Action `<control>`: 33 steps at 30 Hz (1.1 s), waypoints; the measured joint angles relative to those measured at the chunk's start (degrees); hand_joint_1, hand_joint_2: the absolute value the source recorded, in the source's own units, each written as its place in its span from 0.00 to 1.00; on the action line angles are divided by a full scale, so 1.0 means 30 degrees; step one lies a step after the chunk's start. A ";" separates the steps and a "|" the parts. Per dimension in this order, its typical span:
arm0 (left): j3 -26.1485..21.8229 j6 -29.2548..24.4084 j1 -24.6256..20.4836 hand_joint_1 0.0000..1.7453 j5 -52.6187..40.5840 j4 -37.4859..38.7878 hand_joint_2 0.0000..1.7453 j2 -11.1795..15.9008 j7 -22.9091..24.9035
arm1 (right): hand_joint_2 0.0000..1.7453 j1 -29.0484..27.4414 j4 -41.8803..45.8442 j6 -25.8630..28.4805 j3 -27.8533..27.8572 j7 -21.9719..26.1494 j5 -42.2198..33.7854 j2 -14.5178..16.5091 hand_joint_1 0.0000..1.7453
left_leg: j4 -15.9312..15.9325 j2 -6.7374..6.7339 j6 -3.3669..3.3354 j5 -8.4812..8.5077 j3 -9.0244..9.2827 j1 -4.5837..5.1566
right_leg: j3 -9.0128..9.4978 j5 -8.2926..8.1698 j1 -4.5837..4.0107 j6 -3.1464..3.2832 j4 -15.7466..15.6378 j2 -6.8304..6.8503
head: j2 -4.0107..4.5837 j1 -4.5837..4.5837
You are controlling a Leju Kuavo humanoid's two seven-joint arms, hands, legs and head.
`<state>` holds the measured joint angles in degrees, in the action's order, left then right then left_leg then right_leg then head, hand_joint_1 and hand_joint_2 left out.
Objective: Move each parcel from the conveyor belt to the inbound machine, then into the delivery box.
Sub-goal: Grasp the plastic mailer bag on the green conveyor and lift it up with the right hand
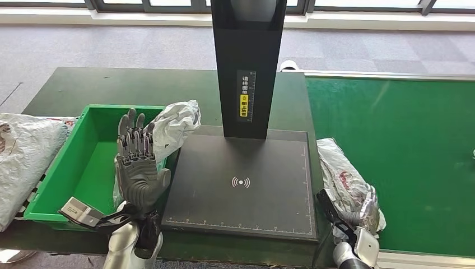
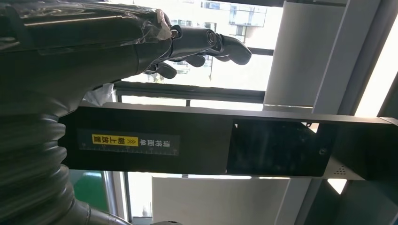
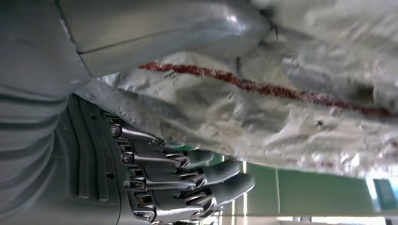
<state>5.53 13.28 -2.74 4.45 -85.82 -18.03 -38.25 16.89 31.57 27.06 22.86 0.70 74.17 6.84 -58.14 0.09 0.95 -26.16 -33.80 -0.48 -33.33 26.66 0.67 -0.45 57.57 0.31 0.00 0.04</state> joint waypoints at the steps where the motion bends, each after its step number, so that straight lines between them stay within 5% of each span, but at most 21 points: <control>1: 0.0000 0.0002 0.0013 0.00 -0.0034 -0.0002 1.00 0.0000 0.0000 | 1.00 0.0045 -0.0107 -0.0311 0.0000 -0.0002 -0.0016 -0.0018 1.00 | 0.0000 0.0002 0.0000 0.0000 0.0000 0.0000 | 0.0001 0.0000 0.0000 0.0000 0.0000 0.0002 | 0.0000 0.0000; 13: 0.0000 -0.0308 0.0038 0.00 -0.0448 -0.0029 1.00 0.0000 0.0000 | 1.00 0.0397 -0.0594 -0.1298 0.0000 -0.0439 0.0157 -0.0102 1.00 | -0.0002 0.0002 -0.0001 0.0001 0.0022 -0.0001 | 0.0029 -0.0001 -0.0001 -0.0001 -0.0002 0.0003 | 0.0000 0.0000; 17: 0.0000 -0.0315 0.0176 0.00 -0.0354 -0.0080 1.00 0.0004 0.0000 | 1.00 0.0379 -0.0568 -0.0273 0.0000 0.0299 -0.0301 -0.0102 1.00 | -0.0003 0.0005 -0.0001 0.0001 0.0022 -0.0001 | 0.0028 -0.0002 0.0000 -0.0001 -0.0002 0.0005 | 0.0000 0.0000; 24: 0.0000 -0.0222 0.0269 0.00 -0.0129 -0.0244 1.00 0.0007 0.0000 | 1.00 -0.1366 0.2951 0.3987 0.0000 0.5036 -0.3498 0.0419 1.00 | -0.0001 0.0075 0.0001 0.0000 -0.0030 0.0000 | -0.0005 0.0010 -0.0003 0.0008 0.0002 0.0078 | 0.0000 0.0000; 27: 0.0000 -0.0222 0.0267 0.00 -0.0104 -0.0240 1.00 0.0007 0.0000 | 1.00 -0.2071 0.5023 0.4243 0.0091 0.6374 -0.3929 0.0776 1.00 | 0.0000 0.0065 0.0005 -0.0004 -0.0039 -0.0001 | -0.0026 0.0012 -0.0003 0.0010 0.0002 0.0060 | 0.0000 0.0000; 31: 0.0011 -0.0168 0.0225 0.00 0.0093 -0.0131 1.00 0.0007 0.0000 | 1.00 -0.2993 0.9332 0.4339 0.1765 1.1574 -0.5396 0.2211 1.00 | -0.0001 0.0052 0.0011 -0.0007 -0.0044 0.0003 | -0.0052 0.0014 -0.0006 0.0014 0.0001 0.0056 | 0.0000 0.0002; 33: 0.0020 -0.0009 0.0191 0.00 0.0354 0.0029 1.00 0.0007 0.0000 | 1.00 -0.3545 1.1833 0.4361 0.2415 1.2842 -0.6611 0.2835 1.00 | -0.0001 0.0078 0.0011 -0.0006 -0.0043 0.0001 | -0.0039 0.0024 -0.0007 0.0019 0.0001 0.0095 | 0.0000 0.0002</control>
<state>5.59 13.25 -2.17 5.51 -85.73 -18.01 -38.25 6.26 67.07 40.14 30.11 39.23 54.33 15.35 -58.15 0.32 0.98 -26.18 -33.93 -0.48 -33.45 26.74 0.65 -0.39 57.57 0.60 0.00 0.05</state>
